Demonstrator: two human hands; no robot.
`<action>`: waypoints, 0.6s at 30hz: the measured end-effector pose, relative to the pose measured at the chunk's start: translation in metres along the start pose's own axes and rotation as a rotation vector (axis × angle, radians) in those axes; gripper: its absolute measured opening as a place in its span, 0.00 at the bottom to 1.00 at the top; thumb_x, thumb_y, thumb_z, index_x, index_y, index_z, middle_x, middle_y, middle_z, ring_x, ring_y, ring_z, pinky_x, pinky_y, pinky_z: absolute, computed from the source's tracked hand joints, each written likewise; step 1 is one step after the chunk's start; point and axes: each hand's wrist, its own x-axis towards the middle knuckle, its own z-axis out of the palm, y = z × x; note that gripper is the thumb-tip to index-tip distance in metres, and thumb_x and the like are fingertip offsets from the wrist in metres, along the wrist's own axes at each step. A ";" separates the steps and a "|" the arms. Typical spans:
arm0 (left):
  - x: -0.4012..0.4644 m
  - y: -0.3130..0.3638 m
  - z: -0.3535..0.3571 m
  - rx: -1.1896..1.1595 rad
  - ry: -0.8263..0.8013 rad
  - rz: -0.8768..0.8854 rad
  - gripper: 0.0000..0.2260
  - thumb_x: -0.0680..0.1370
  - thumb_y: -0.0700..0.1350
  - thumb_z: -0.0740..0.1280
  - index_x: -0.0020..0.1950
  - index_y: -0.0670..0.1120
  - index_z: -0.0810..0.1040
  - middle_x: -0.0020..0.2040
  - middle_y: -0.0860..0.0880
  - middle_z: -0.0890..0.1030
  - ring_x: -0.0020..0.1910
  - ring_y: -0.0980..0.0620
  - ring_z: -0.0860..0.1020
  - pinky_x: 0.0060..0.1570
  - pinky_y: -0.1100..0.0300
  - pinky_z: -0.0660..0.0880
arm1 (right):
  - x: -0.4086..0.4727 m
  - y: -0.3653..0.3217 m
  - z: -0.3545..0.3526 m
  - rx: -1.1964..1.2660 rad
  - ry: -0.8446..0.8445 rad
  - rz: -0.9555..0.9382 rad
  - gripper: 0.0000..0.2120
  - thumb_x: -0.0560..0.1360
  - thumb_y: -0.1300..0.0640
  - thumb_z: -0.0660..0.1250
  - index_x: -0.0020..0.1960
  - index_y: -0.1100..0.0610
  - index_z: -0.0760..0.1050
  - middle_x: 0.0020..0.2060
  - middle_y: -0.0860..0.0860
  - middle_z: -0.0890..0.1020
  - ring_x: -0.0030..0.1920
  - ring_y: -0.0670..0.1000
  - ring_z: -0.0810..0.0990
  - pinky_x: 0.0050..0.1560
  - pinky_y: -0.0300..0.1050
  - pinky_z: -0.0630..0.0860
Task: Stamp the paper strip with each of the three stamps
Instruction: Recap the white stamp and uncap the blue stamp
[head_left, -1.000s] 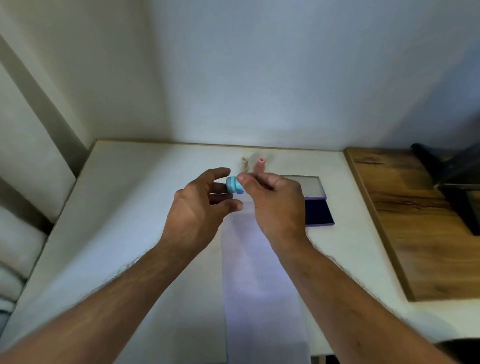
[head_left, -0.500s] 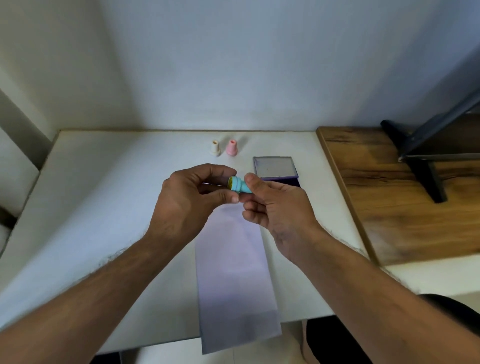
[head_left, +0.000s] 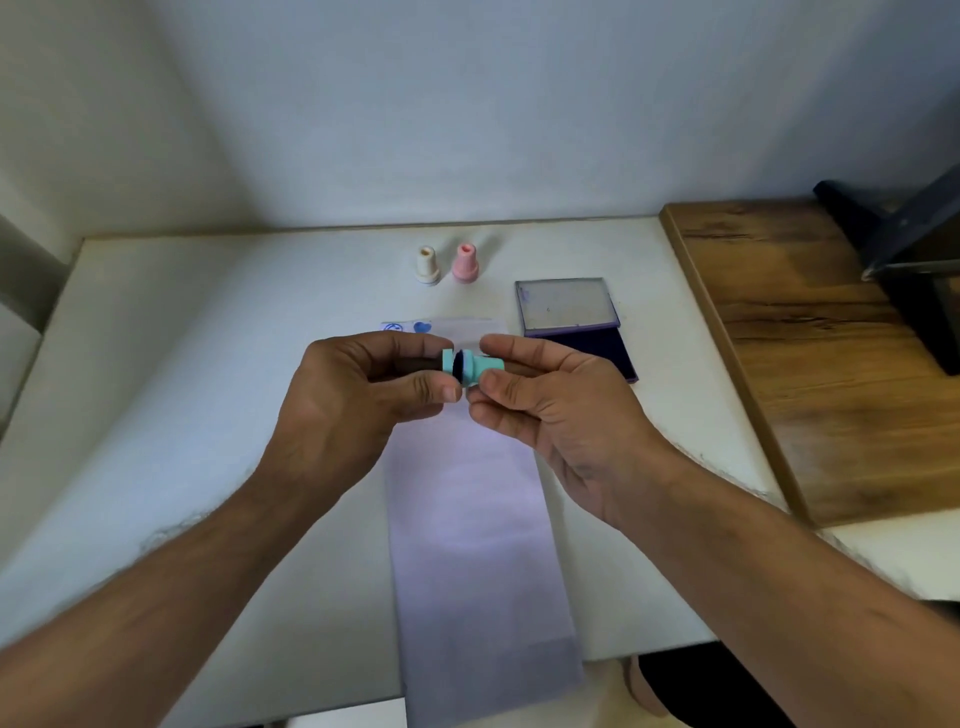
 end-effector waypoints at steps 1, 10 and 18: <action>0.001 -0.001 0.000 -0.011 0.011 -0.003 0.16 0.61 0.40 0.75 0.49 0.43 0.84 0.41 0.46 0.87 0.37 0.51 0.85 0.39 0.64 0.81 | 0.002 0.000 -0.001 0.019 0.003 0.001 0.12 0.72 0.72 0.68 0.53 0.62 0.81 0.47 0.59 0.86 0.40 0.53 0.86 0.45 0.46 0.84; 0.007 -0.004 -0.003 -0.108 0.056 0.009 0.16 0.64 0.42 0.74 0.51 0.44 0.84 0.45 0.44 0.87 0.45 0.46 0.85 0.45 0.60 0.81 | 0.008 -0.006 -0.002 0.466 -0.294 0.071 0.12 0.68 0.73 0.64 0.45 0.63 0.82 0.40 0.59 0.86 0.39 0.53 0.87 0.39 0.42 0.83; 0.009 -0.007 -0.003 -0.061 0.036 0.036 0.17 0.65 0.41 0.73 0.54 0.44 0.82 0.49 0.44 0.86 0.49 0.45 0.85 0.50 0.53 0.81 | 0.007 -0.002 0.000 0.482 -0.429 0.095 0.13 0.67 0.71 0.64 0.46 0.63 0.83 0.46 0.61 0.85 0.41 0.55 0.87 0.42 0.43 0.84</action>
